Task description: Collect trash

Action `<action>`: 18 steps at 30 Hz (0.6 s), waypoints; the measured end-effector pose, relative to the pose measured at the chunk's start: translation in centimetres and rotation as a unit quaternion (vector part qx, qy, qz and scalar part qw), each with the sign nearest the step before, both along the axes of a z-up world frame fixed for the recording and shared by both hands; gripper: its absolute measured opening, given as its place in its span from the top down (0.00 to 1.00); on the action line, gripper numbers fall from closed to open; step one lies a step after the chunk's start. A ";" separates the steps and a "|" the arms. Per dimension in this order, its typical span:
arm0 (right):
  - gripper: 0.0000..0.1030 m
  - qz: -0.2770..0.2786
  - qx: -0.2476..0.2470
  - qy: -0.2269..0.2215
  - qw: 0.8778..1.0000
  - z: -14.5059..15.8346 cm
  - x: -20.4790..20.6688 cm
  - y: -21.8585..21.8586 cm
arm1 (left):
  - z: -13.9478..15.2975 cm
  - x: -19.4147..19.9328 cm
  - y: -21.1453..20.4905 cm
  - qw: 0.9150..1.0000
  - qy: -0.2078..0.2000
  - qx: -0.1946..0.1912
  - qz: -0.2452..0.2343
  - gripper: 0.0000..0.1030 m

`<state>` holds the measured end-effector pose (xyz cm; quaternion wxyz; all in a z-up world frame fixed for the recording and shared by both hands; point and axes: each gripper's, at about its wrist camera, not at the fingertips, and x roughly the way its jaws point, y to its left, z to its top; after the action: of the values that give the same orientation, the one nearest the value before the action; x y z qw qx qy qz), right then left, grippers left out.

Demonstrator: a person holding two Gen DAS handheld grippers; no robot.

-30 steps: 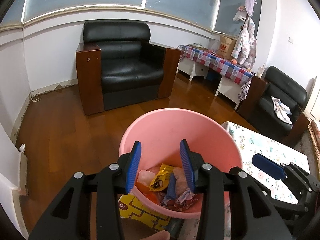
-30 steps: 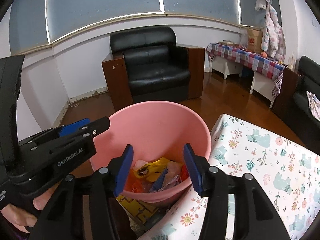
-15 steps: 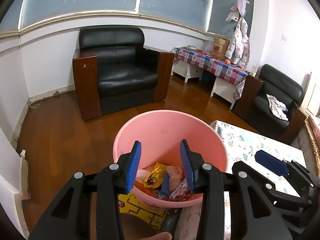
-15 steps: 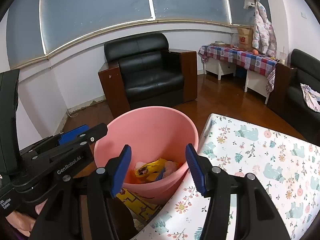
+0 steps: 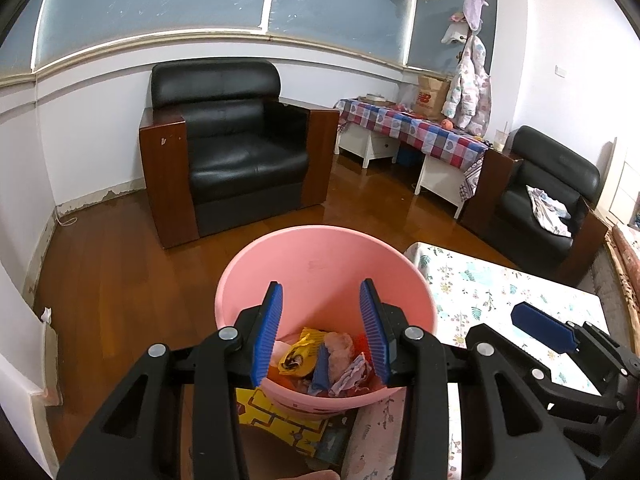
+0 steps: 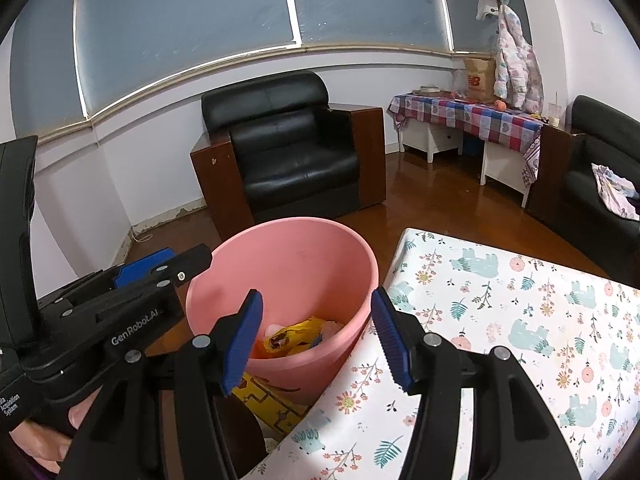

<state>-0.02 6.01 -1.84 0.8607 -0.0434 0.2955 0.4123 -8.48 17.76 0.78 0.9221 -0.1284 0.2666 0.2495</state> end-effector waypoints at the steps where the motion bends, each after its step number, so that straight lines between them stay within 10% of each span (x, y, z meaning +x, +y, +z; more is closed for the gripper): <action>1: 0.46 -0.002 0.001 0.000 1.000 0.1 0.0 -0.2 | 0.0 0.0 -0.1 1.000 0.000 0.000 -0.001 0.61; 18: 0.46 -0.043 0.008 0.006 0.999 0.4 0.4 -3.5 | 0.4 0.9 -2.2 1.000 0.007 0.013 -0.025 0.61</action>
<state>0.36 2.55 -1.41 0.8762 -0.0208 0.2989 0.3776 -7.59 15.51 1.14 0.9279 -0.1078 0.2726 0.2304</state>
